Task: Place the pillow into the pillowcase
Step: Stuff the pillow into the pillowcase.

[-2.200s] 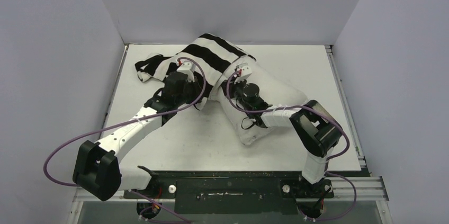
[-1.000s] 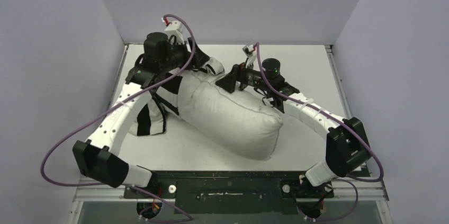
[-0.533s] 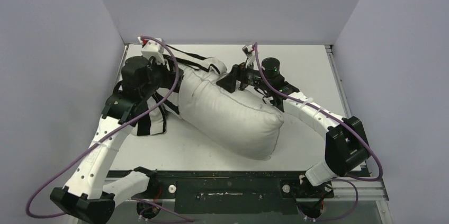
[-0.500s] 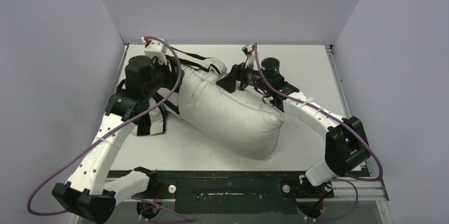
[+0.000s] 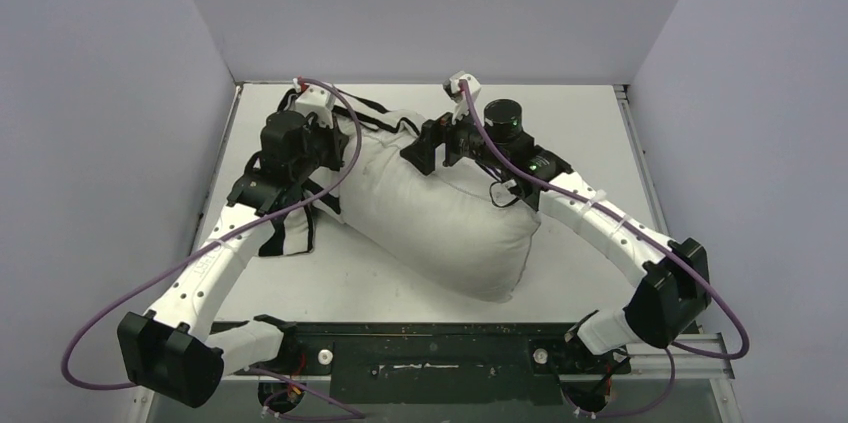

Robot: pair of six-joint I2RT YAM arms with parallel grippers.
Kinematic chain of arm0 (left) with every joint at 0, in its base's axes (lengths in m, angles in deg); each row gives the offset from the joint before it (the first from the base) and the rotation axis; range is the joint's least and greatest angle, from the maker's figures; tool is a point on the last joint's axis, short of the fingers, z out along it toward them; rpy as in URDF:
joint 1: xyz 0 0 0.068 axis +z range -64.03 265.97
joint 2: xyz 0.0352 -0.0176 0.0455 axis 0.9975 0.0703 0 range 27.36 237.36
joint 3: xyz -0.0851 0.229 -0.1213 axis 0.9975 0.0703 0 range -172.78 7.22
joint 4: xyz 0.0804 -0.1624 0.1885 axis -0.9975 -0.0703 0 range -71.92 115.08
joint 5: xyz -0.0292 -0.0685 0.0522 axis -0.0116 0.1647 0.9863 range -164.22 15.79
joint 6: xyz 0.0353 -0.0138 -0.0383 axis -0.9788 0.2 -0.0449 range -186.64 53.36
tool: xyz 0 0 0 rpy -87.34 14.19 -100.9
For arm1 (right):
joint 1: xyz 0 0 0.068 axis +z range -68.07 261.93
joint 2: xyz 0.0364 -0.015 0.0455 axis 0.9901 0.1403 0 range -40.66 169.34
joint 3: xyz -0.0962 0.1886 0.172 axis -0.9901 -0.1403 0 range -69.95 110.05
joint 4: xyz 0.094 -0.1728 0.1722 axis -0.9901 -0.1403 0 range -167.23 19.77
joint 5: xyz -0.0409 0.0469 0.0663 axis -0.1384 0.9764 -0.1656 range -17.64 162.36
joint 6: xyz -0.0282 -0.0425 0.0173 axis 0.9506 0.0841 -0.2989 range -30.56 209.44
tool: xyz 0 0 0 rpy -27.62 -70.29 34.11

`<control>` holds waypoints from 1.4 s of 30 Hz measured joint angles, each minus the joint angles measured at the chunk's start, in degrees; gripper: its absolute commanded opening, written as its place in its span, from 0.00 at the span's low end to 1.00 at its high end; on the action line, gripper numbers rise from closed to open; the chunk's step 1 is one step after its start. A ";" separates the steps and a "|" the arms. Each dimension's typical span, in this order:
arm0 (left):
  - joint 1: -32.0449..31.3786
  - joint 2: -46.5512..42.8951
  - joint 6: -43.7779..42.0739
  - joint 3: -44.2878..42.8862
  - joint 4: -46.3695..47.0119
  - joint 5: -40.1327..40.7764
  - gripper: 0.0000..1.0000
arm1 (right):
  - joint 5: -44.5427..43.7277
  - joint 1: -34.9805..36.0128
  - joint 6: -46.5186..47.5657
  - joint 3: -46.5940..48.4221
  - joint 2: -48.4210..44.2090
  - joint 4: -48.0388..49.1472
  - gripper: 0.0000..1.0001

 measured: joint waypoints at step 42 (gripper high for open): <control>-0.07 -4.28 13.68 -0.96 -1.33 -14.16 0.00 | -18.25 8.33 -19.32 6.21 18.86 18.43 0.00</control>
